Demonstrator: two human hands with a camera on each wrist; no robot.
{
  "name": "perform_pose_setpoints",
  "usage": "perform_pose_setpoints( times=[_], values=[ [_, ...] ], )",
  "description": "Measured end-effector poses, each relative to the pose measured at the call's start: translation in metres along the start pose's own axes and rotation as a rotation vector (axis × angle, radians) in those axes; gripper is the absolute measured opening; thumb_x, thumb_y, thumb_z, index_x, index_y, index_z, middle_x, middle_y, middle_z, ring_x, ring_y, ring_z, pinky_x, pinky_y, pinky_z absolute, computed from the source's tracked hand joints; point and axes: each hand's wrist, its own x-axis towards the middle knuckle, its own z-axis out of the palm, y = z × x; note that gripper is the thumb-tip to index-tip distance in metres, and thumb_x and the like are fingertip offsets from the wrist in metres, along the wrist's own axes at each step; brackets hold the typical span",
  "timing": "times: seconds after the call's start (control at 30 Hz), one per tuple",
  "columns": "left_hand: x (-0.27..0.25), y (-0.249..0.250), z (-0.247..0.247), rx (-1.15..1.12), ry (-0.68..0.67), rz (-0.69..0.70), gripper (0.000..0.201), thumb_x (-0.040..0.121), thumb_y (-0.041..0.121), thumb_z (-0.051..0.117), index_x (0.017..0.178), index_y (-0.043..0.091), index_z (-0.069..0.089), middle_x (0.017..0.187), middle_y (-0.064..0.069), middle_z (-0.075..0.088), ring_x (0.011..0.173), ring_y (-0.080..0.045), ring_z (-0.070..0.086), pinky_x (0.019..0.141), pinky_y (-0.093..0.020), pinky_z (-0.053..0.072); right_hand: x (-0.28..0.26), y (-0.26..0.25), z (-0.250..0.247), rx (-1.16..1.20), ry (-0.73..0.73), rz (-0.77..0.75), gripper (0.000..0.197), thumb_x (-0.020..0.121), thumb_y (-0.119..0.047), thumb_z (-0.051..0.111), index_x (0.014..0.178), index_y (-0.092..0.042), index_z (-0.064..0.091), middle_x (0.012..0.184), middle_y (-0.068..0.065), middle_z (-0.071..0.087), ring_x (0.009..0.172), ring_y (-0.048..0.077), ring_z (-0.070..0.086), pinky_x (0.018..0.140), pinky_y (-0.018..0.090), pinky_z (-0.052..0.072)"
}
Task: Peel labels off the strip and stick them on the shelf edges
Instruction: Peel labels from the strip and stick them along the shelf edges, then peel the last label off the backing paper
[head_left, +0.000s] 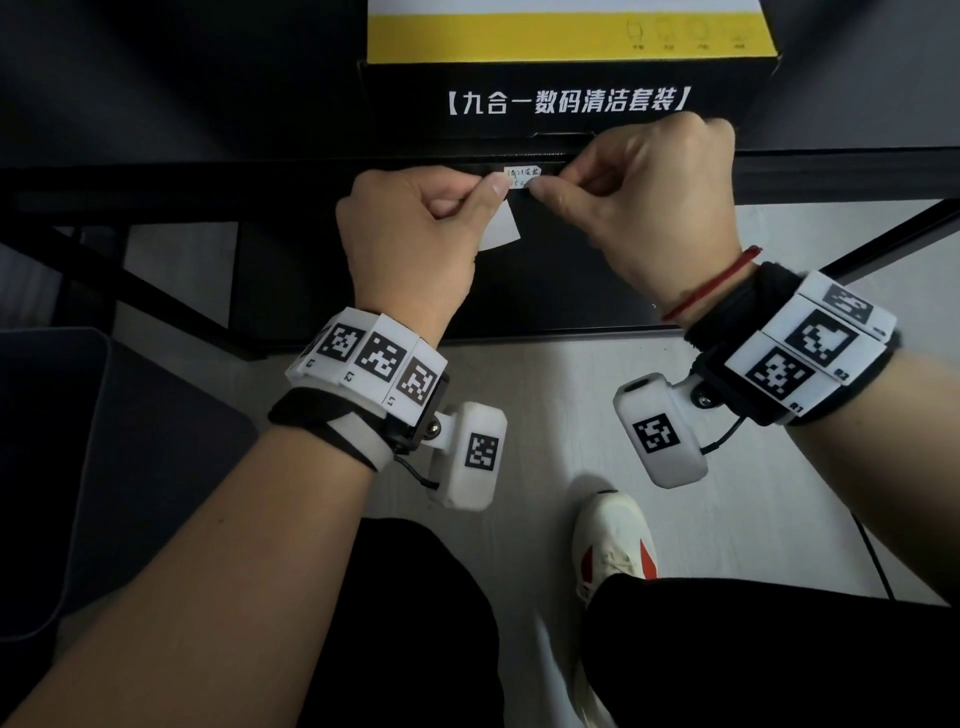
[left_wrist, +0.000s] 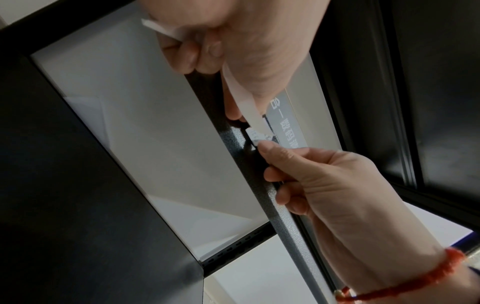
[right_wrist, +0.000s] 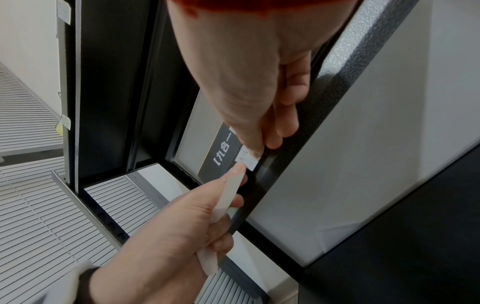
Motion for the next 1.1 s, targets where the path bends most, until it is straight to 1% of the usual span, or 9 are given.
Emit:
perform_pose_setpoints(
  times=[0.17, 0.3, 0.47, 0.67, 0.77, 0.83, 0.9, 1.0, 1.1],
  values=[
    [0.001, -0.001, 0.001, 0.000, -0.004, -0.003, 0.017, 0.086, 0.035, 0.076, 0.075, 0.022, 0.081, 0.058, 0.010, 0.070, 0.063, -0.008, 0.072, 0.071, -0.016, 0.055, 0.003, -0.001, 0.001, -0.014, -0.001, 0.005, 0.029, 0.085, -0.044, 0.073, 0.072, -0.018, 0.076, 0.061, -0.006, 0.068, 0.058, 0.014, 0.068, 0.079, 0.033, 0.056],
    [0.000, -0.002, 0.002, 0.014, -0.018, -0.001, 0.014, 0.087, 0.031, 0.076, 0.079, 0.020, 0.082, 0.057, 0.018, 0.067, 0.063, 0.001, 0.071, 0.072, -0.014, 0.056, 0.002, -0.001, 0.000, -0.015, -0.004, 0.002, 0.030, 0.086, -0.045, 0.073, 0.074, -0.018, 0.077, 0.063, -0.007, 0.068, 0.057, 0.009, 0.065, 0.074, 0.027, 0.056],
    [-0.001, 0.001, 0.001, 0.012, -0.043, -0.060, 0.015, 0.088, 0.034, 0.075, 0.081, 0.022, 0.082, 0.054, 0.020, 0.065, 0.061, 0.006, 0.068, 0.071, -0.009, 0.053, 0.002, -0.001, -0.005, -0.128, -0.041, 0.037, 0.025, 0.084, -0.041, 0.071, 0.075, -0.018, 0.076, 0.068, -0.001, 0.073, 0.067, 0.018, 0.070, 0.086, 0.027, 0.049],
    [-0.001, 0.011, -0.029, 0.001, -0.139, -0.166, 0.024, 0.097, 0.034, 0.061, 0.083, 0.024, 0.078, 0.070, 0.005, 0.073, 0.073, -0.008, 0.070, 0.076, -0.033, 0.058, 0.013, -0.047, -0.033, 0.078, -0.517, 0.115, 0.032, 0.093, -0.045, 0.068, 0.080, -0.016, 0.075, 0.065, -0.001, 0.075, 0.047, 0.009, 0.067, 0.048, 0.014, 0.052],
    [0.003, 0.022, -0.055, -0.021, -0.214, -0.192, 0.025, 0.100, 0.025, 0.055, 0.081, 0.030, 0.070, 0.072, 0.014, 0.064, 0.072, -0.001, 0.060, 0.071, -0.026, 0.047, 0.033, -0.084, -0.037, 0.245, -0.696, 0.222, 0.042, 0.095, -0.051, 0.061, 0.092, -0.011, 0.074, 0.073, 0.005, 0.078, 0.051, 0.012, 0.065, 0.044, 0.017, 0.049],
    [0.008, 0.030, -0.080, -0.027, -0.190, -0.198, 0.021, 0.101, 0.022, 0.053, 0.098, 0.019, 0.074, 0.090, 0.009, 0.071, 0.085, -0.003, 0.065, 0.077, -0.025, 0.051, 0.043, -0.110, -0.034, 0.276, -0.748, 0.176, 0.035, 0.095, -0.043, 0.065, 0.095, -0.009, 0.074, 0.073, 0.006, 0.077, 0.050, 0.008, 0.063, 0.043, 0.015, 0.047],
    [0.010, 0.034, -0.110, -0.060, -0.133, -0.222, 0.022, 0.102, 0.022, 0.052, 0.106, 0.017, 0.074, 0.091, 0.009, 0.070, 0.078, 0.003, 0.062, 0.074, -0.022, 0.049, 0.049, -0.137, -0.023, 0.239, -0.747, 0.079, 0.020, 0.095, -0.027, 0.069, 0.092, -0.008, 0.073, 0.070, 0.004, 0.074, 0.042, 0.001, 0.058, 0.040, 0.011, 0.044],
    [0.005, 0.022, -0.159, -0.036, -0.131, -0.310, 0.021, 0.102, 0.028, 0.056, 0.099, 0.019, 0.075, 0.077, 0.012, 0.066, 0.059, 0.009, 0.056, 0.065, -0.017, 0.044, 0.055, -0.177, 0.001, 0.216, -0.702, -0.010, 0.012, 0.094, -0.018, 0.071, 0.086, -0.010, 0.073, 0.069, 0.004, 0.074, 0.038, 0.000, 0.057, 0.039, 0.011, 0.044],
    [-0.012, -0.005, -0.214, 0.107, -0.065, -0.392, 0.030, 0.095, 0.038, 0.067, 0.084, 0.012, 0.078, 0.069, -0.002, 0.065, 0.061, -0.007, 0.054, 0.063, -0.026, 0.042, 0.050, -0.227, 0.038, 0.172, -0.683, -0.147, 0.008, 0.091, -0.014, 0.070, 0.085, -0.011, 0.076, 0.063, 0.003, 0.071, 0.038, 0.000, 0.060, 0.040, 0.010, 0.046]
  ],
)
